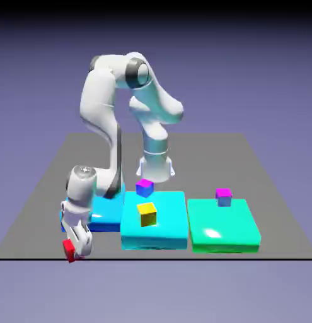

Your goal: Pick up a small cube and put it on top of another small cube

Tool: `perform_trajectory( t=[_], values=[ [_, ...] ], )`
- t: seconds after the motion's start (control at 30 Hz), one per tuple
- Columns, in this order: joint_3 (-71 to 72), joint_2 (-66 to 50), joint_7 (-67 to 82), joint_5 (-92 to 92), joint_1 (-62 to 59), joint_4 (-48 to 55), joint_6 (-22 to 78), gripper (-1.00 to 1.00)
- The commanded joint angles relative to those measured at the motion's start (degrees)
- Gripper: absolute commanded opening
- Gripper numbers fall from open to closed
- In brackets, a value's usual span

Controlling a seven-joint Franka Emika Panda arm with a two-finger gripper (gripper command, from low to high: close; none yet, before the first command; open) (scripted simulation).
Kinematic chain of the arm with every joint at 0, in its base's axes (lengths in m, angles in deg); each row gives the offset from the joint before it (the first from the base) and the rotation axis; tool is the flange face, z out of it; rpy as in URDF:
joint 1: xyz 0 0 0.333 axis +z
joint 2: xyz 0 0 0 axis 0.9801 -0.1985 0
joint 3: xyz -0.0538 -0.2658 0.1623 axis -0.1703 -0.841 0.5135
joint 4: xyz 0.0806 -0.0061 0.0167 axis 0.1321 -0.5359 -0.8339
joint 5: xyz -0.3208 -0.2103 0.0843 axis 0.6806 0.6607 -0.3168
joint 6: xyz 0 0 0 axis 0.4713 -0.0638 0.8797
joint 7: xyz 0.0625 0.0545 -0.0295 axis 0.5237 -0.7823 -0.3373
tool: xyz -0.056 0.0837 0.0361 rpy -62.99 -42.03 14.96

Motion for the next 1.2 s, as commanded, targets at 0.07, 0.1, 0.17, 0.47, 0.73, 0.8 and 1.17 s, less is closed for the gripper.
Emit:
perform_trajectory(
  t=[0.07, 0.1, 0.17, 0.47, 0.73, 0.8, 1.17],
  values=[
    [2.64, 3.92, 3.46, -2.75, -0.05, -2.09, 3.98, -1.00],
    [3.67, 5.12, 1.87, -4.15, 2.02, -2.46, 5.32, -1.00],
    [7.22, 8.78, -2.88, -7.37, 6.17, -4.07, 8.46, -1.00],
    [24.87, 25.98, -24.79, -19.91, 20.33, -12.89, 20.91, -1.00],
    [41.48, 41.51, -44.21, -29.38, 29.33, -21.75, 30.52, -1.00],
    [43.47, 44.05, -48.48, -29.12, 28.20, -23.30, 29.95, -1.00],
    [62.98, 39.00, -53.01, -23.26, 7.45, -24.86, 23.73, -1.00]
  ],
)
